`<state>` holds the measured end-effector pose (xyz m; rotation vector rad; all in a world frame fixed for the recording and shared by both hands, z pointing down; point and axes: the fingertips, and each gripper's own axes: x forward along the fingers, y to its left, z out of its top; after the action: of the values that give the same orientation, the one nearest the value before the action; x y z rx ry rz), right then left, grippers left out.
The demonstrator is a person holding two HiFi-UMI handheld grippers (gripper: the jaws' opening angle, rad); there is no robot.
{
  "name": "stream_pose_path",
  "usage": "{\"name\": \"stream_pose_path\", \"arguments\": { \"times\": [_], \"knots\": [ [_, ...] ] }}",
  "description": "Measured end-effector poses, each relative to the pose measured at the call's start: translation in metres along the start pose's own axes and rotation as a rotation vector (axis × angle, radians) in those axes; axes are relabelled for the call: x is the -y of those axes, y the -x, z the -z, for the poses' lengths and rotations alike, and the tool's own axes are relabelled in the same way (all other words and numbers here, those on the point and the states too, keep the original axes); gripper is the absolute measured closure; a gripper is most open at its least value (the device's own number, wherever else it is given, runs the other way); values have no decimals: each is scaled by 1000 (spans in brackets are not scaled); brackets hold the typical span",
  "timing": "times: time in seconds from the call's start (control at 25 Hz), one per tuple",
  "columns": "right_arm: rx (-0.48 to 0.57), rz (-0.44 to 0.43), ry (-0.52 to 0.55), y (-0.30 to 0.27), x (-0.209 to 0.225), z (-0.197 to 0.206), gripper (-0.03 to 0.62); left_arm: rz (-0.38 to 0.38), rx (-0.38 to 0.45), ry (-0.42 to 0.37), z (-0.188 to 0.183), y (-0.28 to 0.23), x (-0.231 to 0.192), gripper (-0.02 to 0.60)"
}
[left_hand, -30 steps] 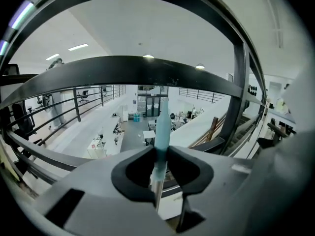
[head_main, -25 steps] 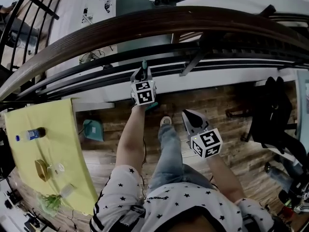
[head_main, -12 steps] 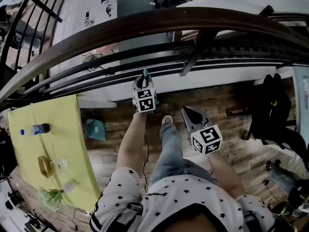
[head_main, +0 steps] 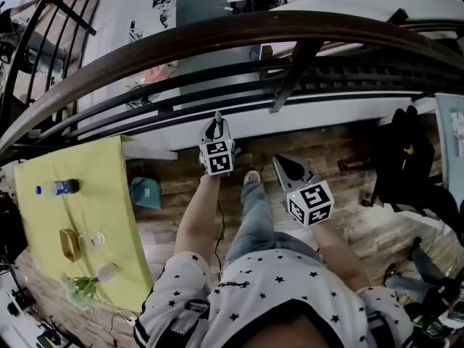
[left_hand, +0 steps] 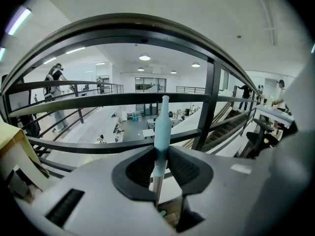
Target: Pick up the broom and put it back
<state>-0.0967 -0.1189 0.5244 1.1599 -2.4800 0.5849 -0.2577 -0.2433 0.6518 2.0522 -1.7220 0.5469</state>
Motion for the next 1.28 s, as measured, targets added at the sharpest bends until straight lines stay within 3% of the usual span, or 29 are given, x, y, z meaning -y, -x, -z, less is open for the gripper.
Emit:
{"name": "stream_pose_path", "arguments": {
  "times": [0.6, 0.96, 1.28],
  "knots": [
    [32, 4, 39, 15, -16, -27, 600, 37, 28, 60, -18, 54, 8, 491],
    [71, 91, 29, 28, 9, -46, 600, 103, 54, 60, -48, 62, 37, 491],
    [131, 196, 18, 38, 41, -68, 600, 202, 63, -10, -70, 53, 67, 491]
  ]
}}
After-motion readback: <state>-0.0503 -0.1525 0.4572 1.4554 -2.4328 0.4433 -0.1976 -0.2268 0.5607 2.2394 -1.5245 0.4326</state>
